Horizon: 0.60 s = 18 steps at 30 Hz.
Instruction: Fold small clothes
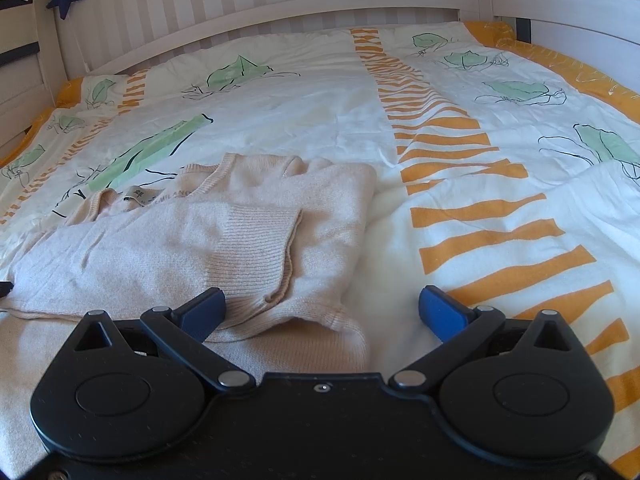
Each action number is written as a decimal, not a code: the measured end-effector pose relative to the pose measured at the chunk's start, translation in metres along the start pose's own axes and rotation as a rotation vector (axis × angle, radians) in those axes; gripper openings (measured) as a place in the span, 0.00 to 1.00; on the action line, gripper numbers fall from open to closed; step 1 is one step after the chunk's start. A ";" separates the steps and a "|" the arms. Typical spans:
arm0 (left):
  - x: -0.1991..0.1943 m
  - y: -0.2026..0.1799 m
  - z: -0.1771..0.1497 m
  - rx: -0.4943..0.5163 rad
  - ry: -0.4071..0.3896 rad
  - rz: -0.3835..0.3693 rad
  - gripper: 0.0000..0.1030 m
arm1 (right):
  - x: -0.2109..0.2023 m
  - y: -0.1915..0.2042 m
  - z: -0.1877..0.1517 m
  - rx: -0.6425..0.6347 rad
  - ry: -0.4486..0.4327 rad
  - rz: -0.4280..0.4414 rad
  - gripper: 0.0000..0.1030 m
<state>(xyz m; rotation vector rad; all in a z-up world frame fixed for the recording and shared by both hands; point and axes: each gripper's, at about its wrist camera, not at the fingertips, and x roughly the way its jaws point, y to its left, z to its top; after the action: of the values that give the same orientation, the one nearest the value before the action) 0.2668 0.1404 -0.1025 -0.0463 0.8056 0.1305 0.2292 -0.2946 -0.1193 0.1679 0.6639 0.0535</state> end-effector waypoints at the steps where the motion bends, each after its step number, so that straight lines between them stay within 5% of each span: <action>1: -0.001 0.000 0.000 0.002 0.004 -0.001 1.00 | 0.000 0.000 0.000 0.000 0.000 0.000 1.00; 8: -0.022 0.003 0.004 -0.074 0.041 -0.059 1.00 | 0.000 0.000 0.000 0.002 0.001 0.001 1.00; 18: -0.107 0.009 -0.012 -0.175 -0.022 -0.200 1.00 | -0.002 -0.004 0.001 0.028 -0.001 0.025 1.00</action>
<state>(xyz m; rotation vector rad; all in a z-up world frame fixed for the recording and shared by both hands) 0.1836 0.1380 -0.0337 -0.2891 0.7614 0.0116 0.2286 -0.2992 -0.1184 0.2032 0.6616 0.0684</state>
